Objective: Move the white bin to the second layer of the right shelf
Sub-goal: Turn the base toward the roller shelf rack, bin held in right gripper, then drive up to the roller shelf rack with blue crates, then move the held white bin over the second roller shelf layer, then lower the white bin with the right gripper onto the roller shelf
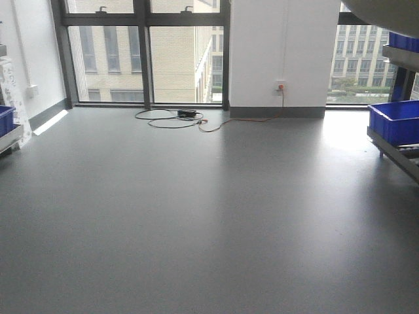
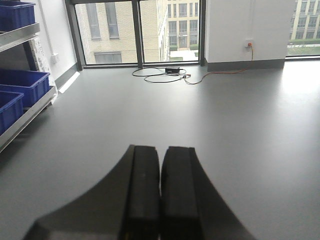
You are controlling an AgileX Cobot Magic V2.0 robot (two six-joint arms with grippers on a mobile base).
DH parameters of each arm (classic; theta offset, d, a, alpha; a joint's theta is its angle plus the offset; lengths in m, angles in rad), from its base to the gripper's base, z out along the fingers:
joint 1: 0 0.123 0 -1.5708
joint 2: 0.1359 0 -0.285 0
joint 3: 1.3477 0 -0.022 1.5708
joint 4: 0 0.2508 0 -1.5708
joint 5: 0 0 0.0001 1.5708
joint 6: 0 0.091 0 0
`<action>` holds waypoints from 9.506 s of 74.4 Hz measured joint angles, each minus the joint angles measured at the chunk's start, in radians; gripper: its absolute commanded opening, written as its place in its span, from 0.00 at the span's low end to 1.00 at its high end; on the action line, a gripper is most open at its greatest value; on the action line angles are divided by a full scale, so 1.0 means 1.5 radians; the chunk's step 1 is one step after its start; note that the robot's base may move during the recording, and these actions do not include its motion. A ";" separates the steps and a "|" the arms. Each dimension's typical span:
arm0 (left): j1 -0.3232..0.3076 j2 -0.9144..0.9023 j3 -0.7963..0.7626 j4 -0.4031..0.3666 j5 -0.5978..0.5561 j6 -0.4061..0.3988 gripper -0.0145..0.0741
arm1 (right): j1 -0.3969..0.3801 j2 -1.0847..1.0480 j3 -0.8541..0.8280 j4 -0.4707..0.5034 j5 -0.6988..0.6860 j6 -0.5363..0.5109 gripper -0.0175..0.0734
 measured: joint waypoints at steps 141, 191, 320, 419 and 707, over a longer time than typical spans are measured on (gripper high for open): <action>0.000 0.000 0.000 0.000 0.000 0.000 0.26 | 0.000 0.003 0.000 0.000 0.000 0.000 0.25; 0.000 0.000 0.000 0.000 0.000 0.000 0.26 | 0.000 0.003 0.000 0.000 0.000 0.000 0.25; 0.000 0.000 0.000 0.000 0.000 0.000 0.26 | 0.000 0.004 0.000 0.000 0.000 0.000 0.25; 0.000 0.000 0.000 0.000 0.000 0.000 0.26 | 0.000 0.004 0.000 0.000 0.000 0.000 0.25; 0.000 0.000 0.000 0.000 0.000 0.000 0.26 | 0.029 0.214 -0.080 0.003 0.072 -0.016 0.25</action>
